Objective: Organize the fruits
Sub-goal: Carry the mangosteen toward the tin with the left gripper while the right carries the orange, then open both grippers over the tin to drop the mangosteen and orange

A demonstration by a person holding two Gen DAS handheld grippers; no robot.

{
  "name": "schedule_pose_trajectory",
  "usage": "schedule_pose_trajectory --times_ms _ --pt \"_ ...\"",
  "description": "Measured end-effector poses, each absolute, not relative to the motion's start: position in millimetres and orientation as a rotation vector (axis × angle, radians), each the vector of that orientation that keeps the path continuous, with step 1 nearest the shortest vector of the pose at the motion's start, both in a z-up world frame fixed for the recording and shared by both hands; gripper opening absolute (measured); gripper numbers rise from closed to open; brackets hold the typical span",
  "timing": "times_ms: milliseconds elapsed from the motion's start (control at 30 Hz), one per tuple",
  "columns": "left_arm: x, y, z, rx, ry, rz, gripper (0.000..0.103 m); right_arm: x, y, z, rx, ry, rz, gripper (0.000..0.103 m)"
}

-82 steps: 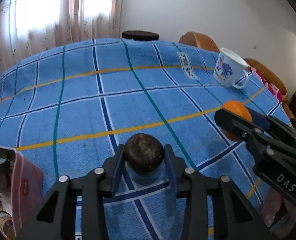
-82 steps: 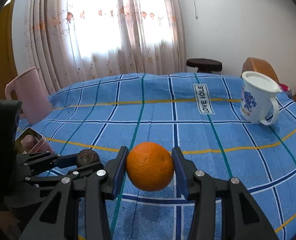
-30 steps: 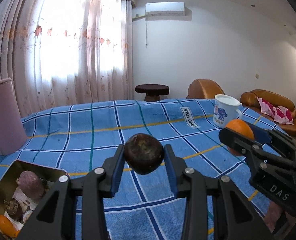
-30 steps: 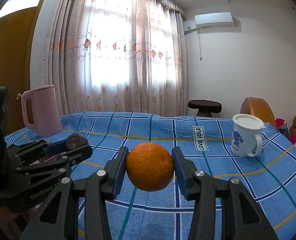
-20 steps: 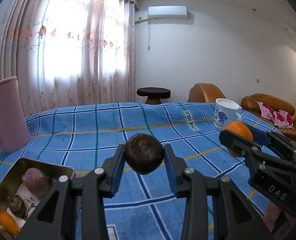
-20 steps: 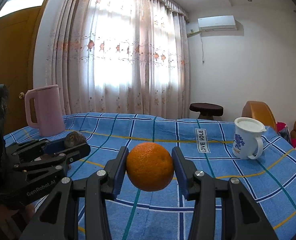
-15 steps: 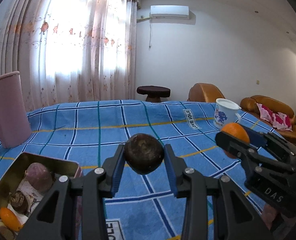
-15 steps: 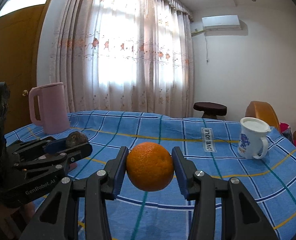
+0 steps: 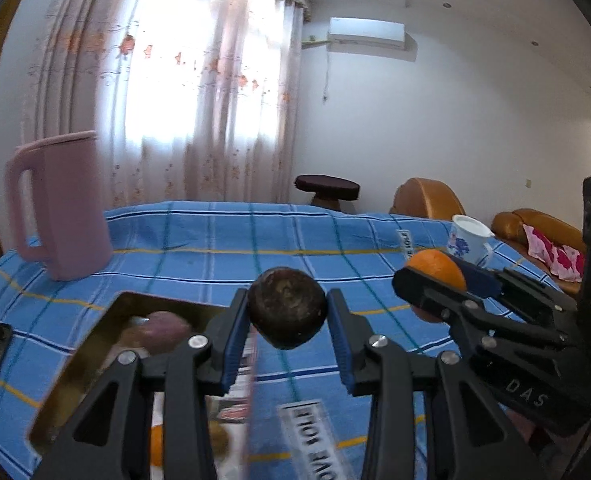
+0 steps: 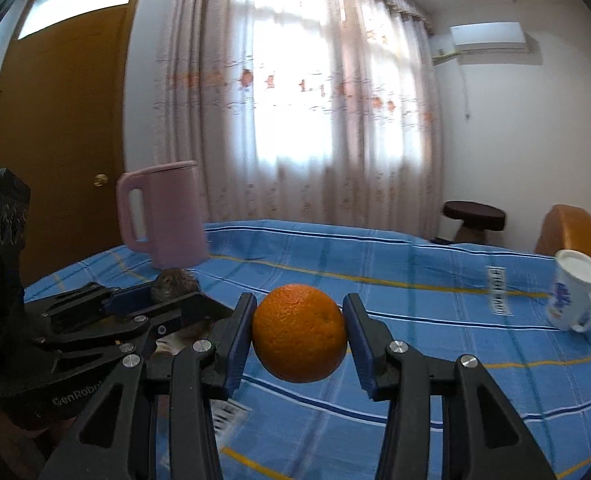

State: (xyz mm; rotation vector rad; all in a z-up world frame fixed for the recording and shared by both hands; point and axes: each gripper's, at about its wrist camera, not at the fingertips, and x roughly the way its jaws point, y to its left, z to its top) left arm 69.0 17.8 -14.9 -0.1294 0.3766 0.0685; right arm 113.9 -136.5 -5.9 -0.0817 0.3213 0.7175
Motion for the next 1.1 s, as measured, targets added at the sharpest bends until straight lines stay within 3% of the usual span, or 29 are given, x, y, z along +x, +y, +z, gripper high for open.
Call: schedule_pose_trajectory --times_ms 1100 --pt "21.9 131.5 -47.6 -0.224 0.489 0.254 0.040 74.6 -5.3 -45.7 -0.251 0.483 0.958 0.047"
